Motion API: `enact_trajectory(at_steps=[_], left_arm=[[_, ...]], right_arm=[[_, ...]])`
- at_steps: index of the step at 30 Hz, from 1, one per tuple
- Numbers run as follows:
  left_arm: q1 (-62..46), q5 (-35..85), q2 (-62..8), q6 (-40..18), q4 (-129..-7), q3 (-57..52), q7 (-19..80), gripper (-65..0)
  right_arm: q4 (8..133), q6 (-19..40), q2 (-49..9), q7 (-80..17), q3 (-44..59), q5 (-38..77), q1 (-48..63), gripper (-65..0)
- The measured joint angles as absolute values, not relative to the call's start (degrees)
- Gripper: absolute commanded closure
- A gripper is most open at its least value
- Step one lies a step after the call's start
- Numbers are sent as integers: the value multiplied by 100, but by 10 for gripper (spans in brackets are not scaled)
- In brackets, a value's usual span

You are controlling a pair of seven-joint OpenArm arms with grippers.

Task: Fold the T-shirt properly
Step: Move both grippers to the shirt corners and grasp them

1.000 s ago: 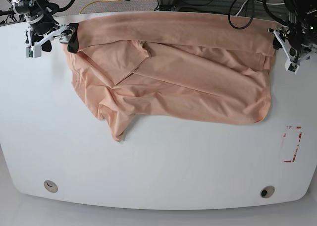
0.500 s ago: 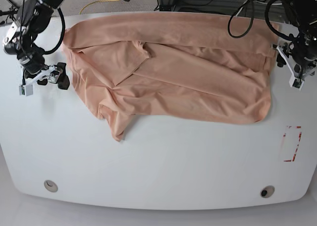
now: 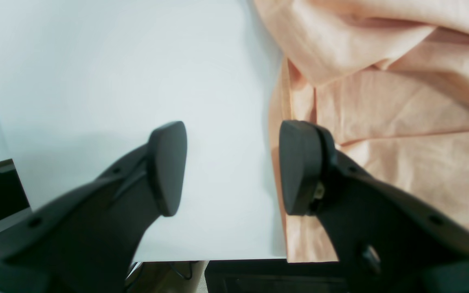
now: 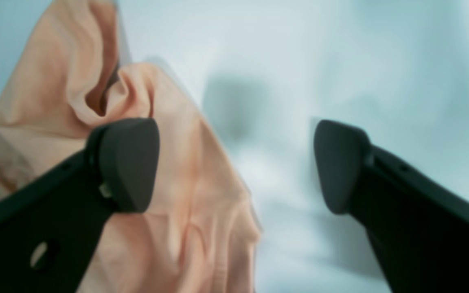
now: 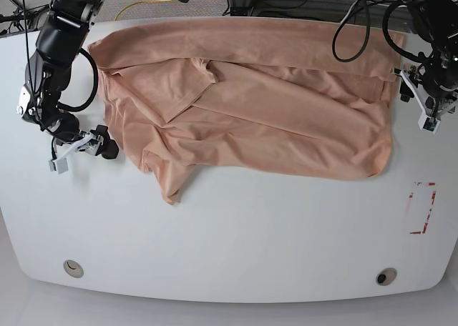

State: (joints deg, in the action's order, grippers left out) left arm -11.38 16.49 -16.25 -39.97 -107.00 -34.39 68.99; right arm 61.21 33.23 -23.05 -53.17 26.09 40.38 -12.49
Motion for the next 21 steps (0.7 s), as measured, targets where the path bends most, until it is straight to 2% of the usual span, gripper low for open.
enact_trajectory(at_steps=[10, 21], left_arm=[[-1140, 1649, -1623, -3997, -10698, -3446, 6899, -339], [-1127, 1651, -1625, -3997, -10698, -3446, 6897, -339]], right_arm=[[5151, 3339, -2394, -4637, 1865, 4080, -1861, -560], [4995, 3354, -2043, -4368, 1603, 4246, -1949, -555]])
